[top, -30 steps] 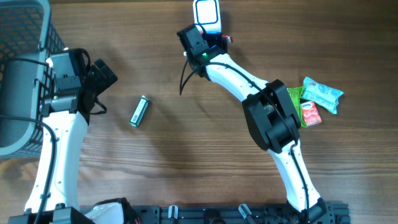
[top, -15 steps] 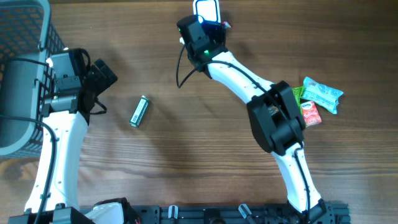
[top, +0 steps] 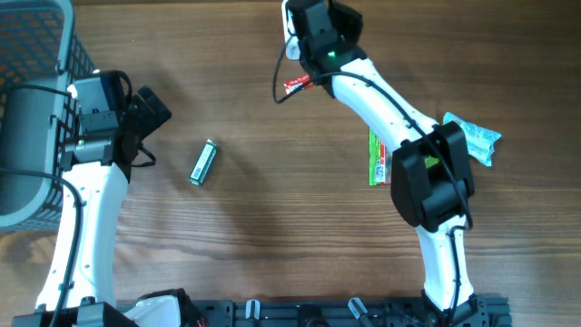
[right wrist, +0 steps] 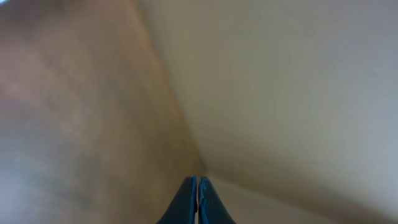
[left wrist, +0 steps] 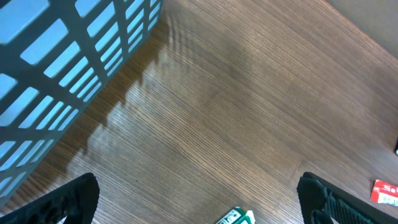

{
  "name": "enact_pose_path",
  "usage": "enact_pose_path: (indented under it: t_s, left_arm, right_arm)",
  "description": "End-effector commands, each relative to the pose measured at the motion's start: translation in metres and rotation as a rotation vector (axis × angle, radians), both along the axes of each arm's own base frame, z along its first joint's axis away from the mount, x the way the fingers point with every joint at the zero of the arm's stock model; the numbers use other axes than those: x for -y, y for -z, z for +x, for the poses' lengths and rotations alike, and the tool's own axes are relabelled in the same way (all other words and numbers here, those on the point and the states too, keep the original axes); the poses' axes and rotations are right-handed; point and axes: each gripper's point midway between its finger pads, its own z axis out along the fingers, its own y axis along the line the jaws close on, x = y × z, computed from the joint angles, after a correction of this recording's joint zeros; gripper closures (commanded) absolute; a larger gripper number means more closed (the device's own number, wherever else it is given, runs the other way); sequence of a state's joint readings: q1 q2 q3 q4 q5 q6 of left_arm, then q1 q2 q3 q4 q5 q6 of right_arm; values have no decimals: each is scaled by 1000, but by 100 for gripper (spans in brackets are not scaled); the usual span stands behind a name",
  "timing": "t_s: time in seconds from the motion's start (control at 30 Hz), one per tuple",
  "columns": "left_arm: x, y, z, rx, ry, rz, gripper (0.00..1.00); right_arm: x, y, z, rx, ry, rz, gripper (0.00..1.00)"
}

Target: Scan the item barcode

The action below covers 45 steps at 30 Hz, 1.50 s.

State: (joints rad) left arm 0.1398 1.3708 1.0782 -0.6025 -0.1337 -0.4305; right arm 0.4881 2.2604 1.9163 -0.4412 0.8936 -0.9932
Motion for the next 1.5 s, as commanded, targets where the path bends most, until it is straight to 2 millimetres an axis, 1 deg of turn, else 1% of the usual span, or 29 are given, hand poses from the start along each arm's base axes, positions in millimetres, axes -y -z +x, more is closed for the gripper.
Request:
enact_pose_path:
  t_s: [0.0, 0.03, 0.07, 0.1, 0.13, 0.17, 0.2, 0.27, 0.3, 0.33, 0.4, 0.47, 0.57, 0.63, 0.67, 0.77, 0.83, 0.9, 1.0, 1.1, 1.13, 1.23, 1.33, 1.43, 1.47]
  left_arm:
    - [-3, -2, 1, 2, -6, 11, 0]
    - [-3, -2, 1, 2, -6, 11, 0]
    - [-3, -2, 1, 2, -6, 11, 0]
    - [-3, -2, 1, 2, -6, 11, 0]
    - [-3, -2, 1, 2, -6, 11, 0]
    - [-3, -2, 1, 2, -6, 11, 0]
    - [-3, -2, 1, 2, -6, 11, 0]
    - [-3, -1, 1, 2, -6, 11, 0]
    - [-3, -2, 1, 2, -6, 11, 0]
    - [-3, -2, 1, 2, -6, 11, 0]
    - [-3, -2, 1, 2, -6, 11, 0]
    - [-3, -2, 1, 2, -6, 11, 0]
    - [-3, -2, 1, 2, -6, 11, 0]
    - [-3, -2, 1, 2, -6, 11, 0]
    - [-3, -2, 1, 2, -6, 11, 0]
    - [-3, -2, 1, 2, -6, 11, 0]
    - [-3, -2, 1, 2, -6, 11, 0]
    - [-3, -2, 1, 2, -6, 11, 0]
    - [-3, -2, 1, 2, -6, 11, 0]
    - [-3, -2, 1, 2, -6, 11, 0]
    - [-3, -2, 1, 2, -6, 11, 0]
    - [-3, -2, 1, 2, -6, 11, 0]
    - [-3, -2, 1, 2, -6, 11, 0]
    - [-3, -2, 1, 2, -6, 11, 0]
    - [-3, -2, 1, 2, -6, 11, 0]
  right_arm:
    - [-31, 42, -29, -222, -100, 254, 85]
    - [-37, 56, -44, -336, -133, 357, 80]
    - [-42, 66, -55, -422, -143, 503, 68]
    - [-45, 68, -59, -457, -135, 612, 60]
    - [-46, 70, -59, -479, -119, 725, 55]
    - [-45, 70, -58, -495, -93, 838, 46]
    - [-44, 69, -55, -520, -49, 1017, 34]
    - [-45, 64, -54, -572, -43, 1217, 33]
    - [-42, 61, -52, -591, -56, 1293, 33]
    - [-39, 58, -48, -596, -57, 1358, 31]
    - [-25, 63, -36, -567, 23, 1446, 31]
    - [-23, 72, -28, -550, 57, 1474, 31]
    - [-33, 84, -17, -519, 84, 1494, 31]
    - [-39, 93, -9, -483, 82, 1469, 31]
    - [-43, 95, -6, -465, 70, 1455, 33]
    - [-49, 101, 1, -423, 62, 1416, 44]
    - [-52, 104, 2, -416, 57, 1410, 46]
    - [-53, 107, 2, -419, 57, 1407, 51]
    - [-49, 112, 1, -421, 83, 1391, 66]
    - [-44, 115, 1, -412, 108, 1369, 67]
    - [-39, 117, 2, -395, 144, 1361, 67]
    - [-29, 121, 3, -377, 179, 1341, 69]
    - [-25, 121, 3, -377, 186, 1342, 68]
    - [-26, 134, 4, -388, 196, 1338, 67]
    - [-25, 145, 3, -399, 207, 1336, 67]
